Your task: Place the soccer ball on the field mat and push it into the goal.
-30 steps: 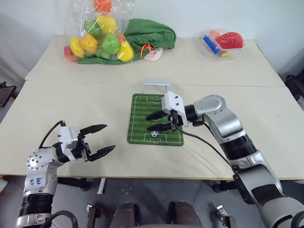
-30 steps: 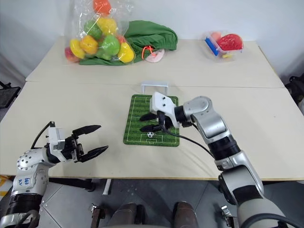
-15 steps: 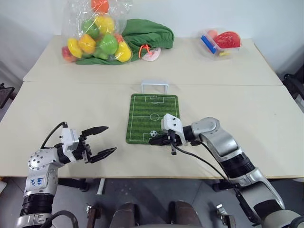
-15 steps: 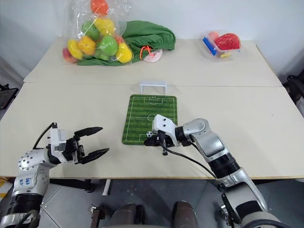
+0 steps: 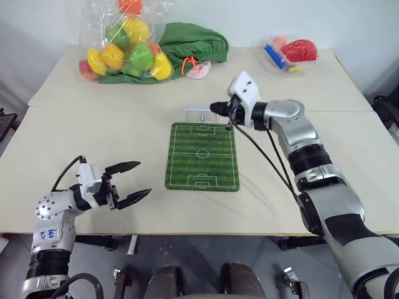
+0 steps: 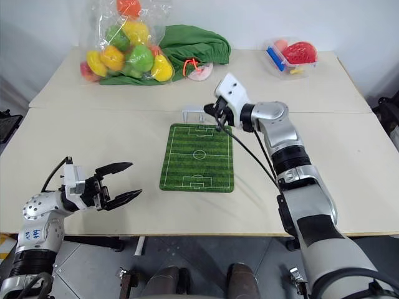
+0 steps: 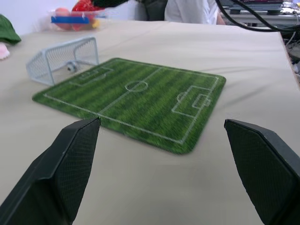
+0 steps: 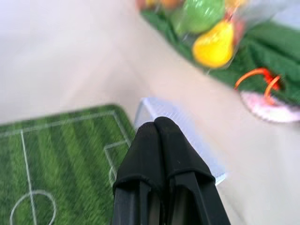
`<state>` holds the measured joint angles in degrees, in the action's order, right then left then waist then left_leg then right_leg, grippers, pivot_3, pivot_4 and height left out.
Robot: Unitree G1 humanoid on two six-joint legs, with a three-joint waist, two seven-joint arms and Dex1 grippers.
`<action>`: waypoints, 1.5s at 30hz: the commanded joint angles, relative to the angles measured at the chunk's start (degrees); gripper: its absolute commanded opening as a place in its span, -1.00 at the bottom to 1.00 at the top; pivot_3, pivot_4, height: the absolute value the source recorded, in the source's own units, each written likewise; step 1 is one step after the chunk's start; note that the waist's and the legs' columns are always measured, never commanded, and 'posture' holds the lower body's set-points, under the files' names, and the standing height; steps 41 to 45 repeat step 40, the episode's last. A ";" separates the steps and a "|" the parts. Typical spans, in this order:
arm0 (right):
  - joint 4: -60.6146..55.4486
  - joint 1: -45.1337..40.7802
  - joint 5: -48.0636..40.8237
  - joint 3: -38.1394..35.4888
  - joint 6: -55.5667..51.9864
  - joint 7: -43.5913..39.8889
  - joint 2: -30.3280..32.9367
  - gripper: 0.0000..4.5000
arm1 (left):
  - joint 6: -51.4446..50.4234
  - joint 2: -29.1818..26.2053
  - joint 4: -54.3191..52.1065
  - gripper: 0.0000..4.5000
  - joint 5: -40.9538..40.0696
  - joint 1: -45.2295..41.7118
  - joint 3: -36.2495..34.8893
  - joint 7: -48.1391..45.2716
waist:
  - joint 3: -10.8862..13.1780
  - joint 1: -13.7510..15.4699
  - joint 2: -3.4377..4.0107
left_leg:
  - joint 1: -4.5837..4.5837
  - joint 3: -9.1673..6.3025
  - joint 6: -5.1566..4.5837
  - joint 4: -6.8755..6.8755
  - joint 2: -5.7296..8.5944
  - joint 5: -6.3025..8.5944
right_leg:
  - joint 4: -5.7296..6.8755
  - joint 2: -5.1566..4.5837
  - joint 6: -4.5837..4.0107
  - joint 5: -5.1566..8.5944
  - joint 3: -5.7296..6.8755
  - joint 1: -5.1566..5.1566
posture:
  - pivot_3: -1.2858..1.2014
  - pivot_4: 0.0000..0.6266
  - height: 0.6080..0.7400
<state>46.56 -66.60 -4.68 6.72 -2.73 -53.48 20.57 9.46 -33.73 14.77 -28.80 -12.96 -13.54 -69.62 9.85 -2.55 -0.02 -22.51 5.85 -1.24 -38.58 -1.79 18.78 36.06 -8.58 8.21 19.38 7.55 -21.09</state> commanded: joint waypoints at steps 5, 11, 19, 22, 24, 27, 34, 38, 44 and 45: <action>-13.84 9.72 -4.46 -3.86 -5.54 -5.70 6.61 -0.98 | 0.55 -0.17 2.49 1.00 -0.64 -1.22 -3.63 4.23 | 0.00 0.06 0.00 | -0.01 -0.05 0.00 0.09 0.01 0.00 | -0.02 -0.02 0.00 0.00 0.01 0.00 | 0.03 -0.52 1.00; -19.77 20.12 -6.81 -5.92 -7.53 -11.09 13.86 -0.98 | -0.81 -0.63 3.67 1.00 -2.11 -1.12 -6.61 6.16 | 0.01 0.15 -0.02 | 0.00 0.02 0.00 0.08 0.04 0.00 | -0.08 -0.04 0.00 0.00 0.01 0.01 | 0.03 -0.52 1.00; -22.23 29.30 -13.02 -11.57 -7.75 -19.11 21.37 -0.60 | -3.60 -1.47 2.63 1.00 -3.56 2.51 -10.93 7.12 | 0.02 0.39 -0.04 | 0.09 0.30 0.00 0.04 0.01 0.00 | -0.15 -0.04 0.00 0.00 -0.01 0.01 | 0.03 -0.52 1.00; -20.04 32.18 -14.94 -13.88 -3.20 -23.30 23.03 -0.17 | -3.89 -2.81 3.03 1.00 -3.93 4.93 -12.72 5.91 | 0.03 0.64 -0.06 | 0.10 0.31 0.00 -0.01 -0.02 0.00 | -0.16 -0.04 0.00 0.00 -0.04 0.03 | 0.03 -0.52 1.00; -17.28 32.91 -13.91 -13.99 0.03 -24.51 23.78 0.14 | -3.27 -3.79 4.03 1.00 -3.67 5.46 -13.60 5.54 | 0.05 0.75 -0.07 | 0.11 0.35 0.00 -0.07 -0.02 0.00 | -0.17 -0.04 0.00 0.00 -0.05 0.05 | 0.03 -0.52 1.00; -15.76 33.54 -14.54 -14.44 1.75 -26.09 24.17 0.60 | -2.32 -4.13 4.87 1.00 -3.34 5.38 -14.85 6.68 | 0.05 0.84 -0.07 | 0.11 0.41 -0.01 -0.25 -0.09 0.00 | -0.17 -0.05 0.00 0.00 -0.11 0.09 | 0.03 -0.52 1.00; -13.98 34.04 -13.81 -14.05 2.00 -24.78 24.10 0.99 | -3.13 -3.76 3.03 1.00 -3.79 6.27 -15.75 7.78 | 0.05 0.91 -0.07 | 0.11 0.38 -0.01 -0.32 -0.14 0.01 | -0.12 -0.07 0.00 0.00 -0.10 0.11 | 0.03 -0.52 1.00; -15.51 35.20 -13.93 -14.08 0.67 -22.50 23.66 0.99 | -3.95 -3.97 1.95 1.00 -4.20 7.09 -16.23 8.20 | 0.05 0.92 -0.07 | 0.11 0.38 -0.01 -0.32 -0.14 0.01 | -0.12 -0.07 0.00 0.00 -0.10 0.11 | 0.03 -0.52 1.00; -17.87 37.26 -14.35 -14.54 0.56 -20.28 22.79 0.99 | -3.06 -3.94 0.97 1.00 -2.78 8.28 -15.96 9.10 | 0.05 0.93 -0.07 | 0.11 0.37 -0.01 -0.31 -0.14 0.01 | -0.12 -0.07 0.00 0.00 -0.10 0.11 | 0.03 -0.52 1.00; -17.87 37.26 -14.35 -14.54 0.56 -20.28 22.79 0.99 | -3.06 -3.94 0.97 1.00 -2.78 8.28 -15.96 9.10 | 0.05 0.93 -0.07 | 0.11 0.37 -0.01 -0.31 -0.14 0.01 | -0.12 -0.07 0.00 0.00 -0.10 0.11 | 0.03 -0.52 1.00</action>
